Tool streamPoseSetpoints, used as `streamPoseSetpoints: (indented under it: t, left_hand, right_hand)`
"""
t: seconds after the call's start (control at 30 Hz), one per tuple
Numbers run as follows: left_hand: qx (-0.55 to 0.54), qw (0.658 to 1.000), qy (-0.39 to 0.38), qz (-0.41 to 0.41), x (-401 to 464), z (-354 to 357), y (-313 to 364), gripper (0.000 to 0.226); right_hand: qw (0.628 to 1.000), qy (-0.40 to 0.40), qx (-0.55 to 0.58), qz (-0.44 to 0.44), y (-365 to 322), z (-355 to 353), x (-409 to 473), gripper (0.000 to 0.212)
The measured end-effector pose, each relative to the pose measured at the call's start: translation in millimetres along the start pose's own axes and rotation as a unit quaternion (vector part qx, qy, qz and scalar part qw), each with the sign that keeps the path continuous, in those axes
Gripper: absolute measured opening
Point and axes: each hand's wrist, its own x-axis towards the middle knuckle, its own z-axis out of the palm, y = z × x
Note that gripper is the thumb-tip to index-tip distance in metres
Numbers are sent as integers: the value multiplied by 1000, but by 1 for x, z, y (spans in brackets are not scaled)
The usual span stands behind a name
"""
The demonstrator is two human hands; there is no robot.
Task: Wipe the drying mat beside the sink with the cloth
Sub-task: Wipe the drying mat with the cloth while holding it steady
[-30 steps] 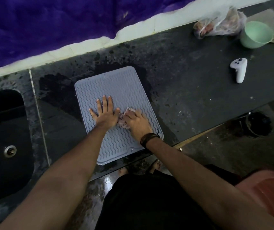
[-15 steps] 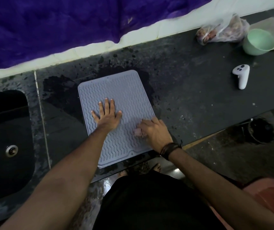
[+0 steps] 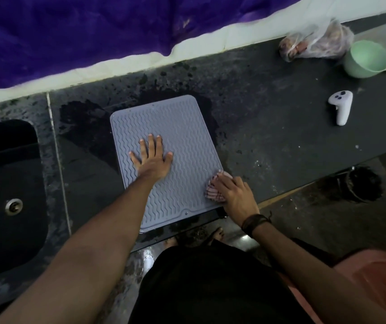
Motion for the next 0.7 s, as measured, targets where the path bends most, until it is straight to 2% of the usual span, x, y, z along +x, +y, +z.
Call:
streamPoseSetpoints:
  t: [0.07,0.17,0.3,0.43,0.7]
  left_hand:
    - [-1,1000,0,2,0,0,-1,72]
    - [-3,1000,1,7,2,1,-3,72]
    - [-2,1000,-2,9,2,-1,-3,73]
    - [-4,1000,-10,7,0,-3,-1,73]
    - [-12,1000,0,16,1,0,-3,72]
  right_hand:
    - [1000,-11,-10,15,-3,-1,-8,67]
    - [999,16,-1,40,-16,-13,4,51]
    - [997,66,50,3,-47,-25,55,58]
    - [1000,21,11,-14,-78,-17,86,51]
    - [999,-5,2,-34,-57,8,5,57]
